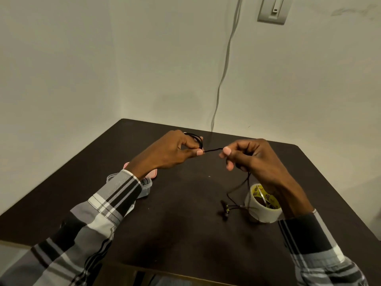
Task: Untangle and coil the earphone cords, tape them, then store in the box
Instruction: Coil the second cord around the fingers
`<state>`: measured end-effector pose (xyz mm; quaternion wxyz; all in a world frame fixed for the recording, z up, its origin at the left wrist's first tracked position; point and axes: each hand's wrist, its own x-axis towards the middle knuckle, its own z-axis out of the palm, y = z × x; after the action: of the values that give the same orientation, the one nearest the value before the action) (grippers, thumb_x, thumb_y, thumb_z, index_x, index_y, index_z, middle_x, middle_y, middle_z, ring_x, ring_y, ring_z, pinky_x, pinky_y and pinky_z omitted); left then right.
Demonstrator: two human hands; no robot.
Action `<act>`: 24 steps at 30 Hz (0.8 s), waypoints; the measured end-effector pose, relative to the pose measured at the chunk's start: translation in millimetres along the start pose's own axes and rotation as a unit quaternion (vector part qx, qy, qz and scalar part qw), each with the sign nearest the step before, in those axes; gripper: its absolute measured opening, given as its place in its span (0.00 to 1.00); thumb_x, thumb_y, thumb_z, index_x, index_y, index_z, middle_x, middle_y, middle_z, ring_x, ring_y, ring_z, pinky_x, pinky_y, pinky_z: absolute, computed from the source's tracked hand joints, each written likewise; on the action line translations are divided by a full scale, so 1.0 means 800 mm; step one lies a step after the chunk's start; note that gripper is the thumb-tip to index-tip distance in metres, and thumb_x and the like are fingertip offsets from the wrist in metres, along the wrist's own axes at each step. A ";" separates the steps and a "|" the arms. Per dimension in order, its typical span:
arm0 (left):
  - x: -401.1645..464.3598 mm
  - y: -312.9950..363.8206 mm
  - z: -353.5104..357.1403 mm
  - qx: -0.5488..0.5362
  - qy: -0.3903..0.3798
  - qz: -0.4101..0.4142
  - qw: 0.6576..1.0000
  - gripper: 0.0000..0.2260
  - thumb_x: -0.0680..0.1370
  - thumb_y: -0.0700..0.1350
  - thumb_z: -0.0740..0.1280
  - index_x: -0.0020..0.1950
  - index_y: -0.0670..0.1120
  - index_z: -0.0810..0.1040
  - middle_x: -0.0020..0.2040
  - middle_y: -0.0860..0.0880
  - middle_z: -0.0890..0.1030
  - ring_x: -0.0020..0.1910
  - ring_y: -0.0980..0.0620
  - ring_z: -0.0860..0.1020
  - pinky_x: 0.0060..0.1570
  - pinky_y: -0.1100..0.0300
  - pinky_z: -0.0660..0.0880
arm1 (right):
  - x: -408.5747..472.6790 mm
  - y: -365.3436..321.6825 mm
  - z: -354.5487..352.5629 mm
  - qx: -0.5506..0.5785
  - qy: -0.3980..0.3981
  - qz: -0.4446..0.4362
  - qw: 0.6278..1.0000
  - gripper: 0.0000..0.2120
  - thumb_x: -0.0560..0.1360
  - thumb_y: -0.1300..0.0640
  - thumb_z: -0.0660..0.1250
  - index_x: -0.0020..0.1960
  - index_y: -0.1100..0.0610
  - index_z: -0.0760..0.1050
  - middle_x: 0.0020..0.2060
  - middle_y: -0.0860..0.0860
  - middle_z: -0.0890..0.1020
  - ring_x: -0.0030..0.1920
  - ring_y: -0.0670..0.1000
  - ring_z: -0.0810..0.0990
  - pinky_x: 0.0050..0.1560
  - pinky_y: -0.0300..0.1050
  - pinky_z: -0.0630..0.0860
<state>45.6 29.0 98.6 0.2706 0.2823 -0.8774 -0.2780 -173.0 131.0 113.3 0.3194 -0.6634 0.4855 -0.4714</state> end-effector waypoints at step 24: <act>-0.023 0.051 -0.012 -0.558 -0.092 0.124 0.815 0.08 0.76 0.49 0.70 0.46 0.45 0.83 0.72 0.39 0.72 0.71 0.34 0.68 0.60 0.28 0.69 | 0.038 0.027 0.050 0.158 0.064 0.013 0.985 0.10 0.74 0.52 0.72 0.39 0.57 0.81 0.33 0.61 0.76 0.32 0.52 0.71 0.32 0.45 0.67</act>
<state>50.8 65.5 125.6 0.3318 -0.0552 -0.6200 -0.7088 -140.3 93.8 89.9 0.3945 -0.5671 0.4329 -0.5790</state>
